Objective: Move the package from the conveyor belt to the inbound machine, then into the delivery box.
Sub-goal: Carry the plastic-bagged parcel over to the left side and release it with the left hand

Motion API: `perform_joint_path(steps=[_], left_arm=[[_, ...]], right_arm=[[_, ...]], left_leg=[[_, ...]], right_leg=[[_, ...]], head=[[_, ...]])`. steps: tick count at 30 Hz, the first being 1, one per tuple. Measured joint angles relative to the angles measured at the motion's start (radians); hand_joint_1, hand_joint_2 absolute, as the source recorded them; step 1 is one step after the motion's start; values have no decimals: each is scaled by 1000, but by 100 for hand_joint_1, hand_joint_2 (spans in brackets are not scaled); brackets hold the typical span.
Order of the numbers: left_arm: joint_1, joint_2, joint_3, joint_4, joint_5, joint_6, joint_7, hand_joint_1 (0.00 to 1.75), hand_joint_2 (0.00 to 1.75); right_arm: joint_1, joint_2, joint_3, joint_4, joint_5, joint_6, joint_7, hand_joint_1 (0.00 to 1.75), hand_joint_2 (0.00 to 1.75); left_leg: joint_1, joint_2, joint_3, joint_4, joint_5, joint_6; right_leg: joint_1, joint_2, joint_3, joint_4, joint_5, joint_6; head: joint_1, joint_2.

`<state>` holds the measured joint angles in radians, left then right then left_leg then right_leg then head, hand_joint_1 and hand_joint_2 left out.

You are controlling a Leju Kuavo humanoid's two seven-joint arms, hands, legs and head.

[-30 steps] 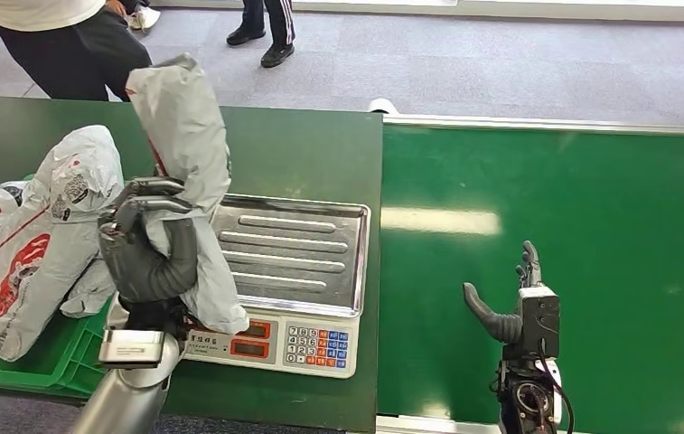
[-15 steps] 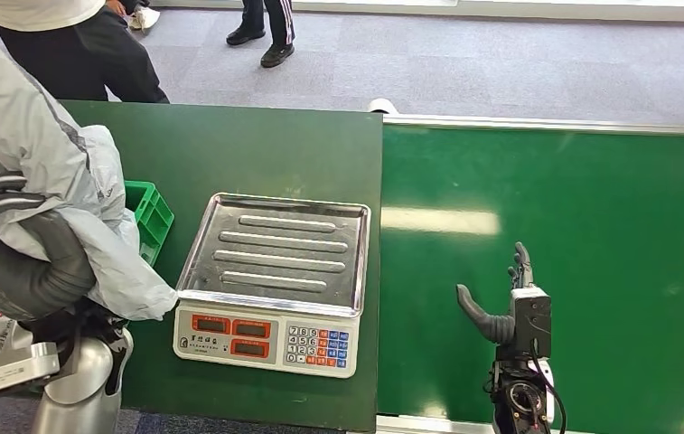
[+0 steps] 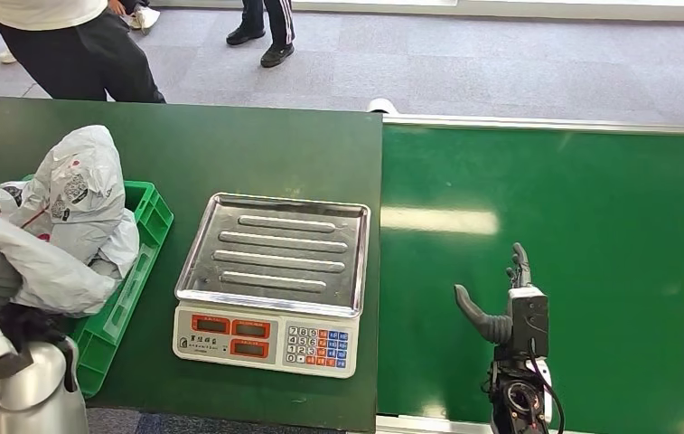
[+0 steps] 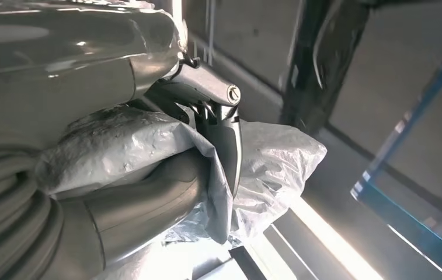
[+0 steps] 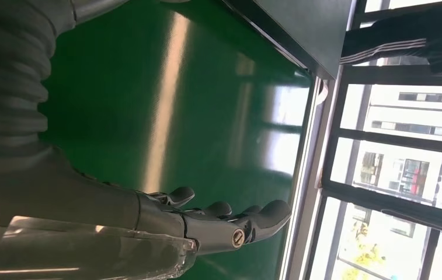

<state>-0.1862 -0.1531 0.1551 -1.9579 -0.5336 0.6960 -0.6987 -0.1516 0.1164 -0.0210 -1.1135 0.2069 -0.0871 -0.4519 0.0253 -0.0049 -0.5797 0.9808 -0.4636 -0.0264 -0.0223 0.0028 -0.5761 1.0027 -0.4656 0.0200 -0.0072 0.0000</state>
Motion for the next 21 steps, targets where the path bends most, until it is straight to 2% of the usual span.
perform_joint_path(steps=[9,15,21], left_arm=[[-19,-64,257,-9,-91,0,0,175,175],[-34,-74,346,22,-118,0,0,175,175],[-50,-75,376,90,-178,0,0,175,175]], right_arm=[[11,0,3,0,-5,-25,6,0,175],[26,-1,7,-4,-8,-25,10,0,175],[44,-2,5,-17,-10,-25,10,0,175]], left_leg=[[0,0,0,0,0,0],[0,0,0,0,0,0],[0,1,0,0,0,0]], right_leg=[[0,0,0,0,0,0],[0,0,-1,0,0,0],[0,0,-1,0,0,0]], head=[[0,0],[0,0],[0,0]])
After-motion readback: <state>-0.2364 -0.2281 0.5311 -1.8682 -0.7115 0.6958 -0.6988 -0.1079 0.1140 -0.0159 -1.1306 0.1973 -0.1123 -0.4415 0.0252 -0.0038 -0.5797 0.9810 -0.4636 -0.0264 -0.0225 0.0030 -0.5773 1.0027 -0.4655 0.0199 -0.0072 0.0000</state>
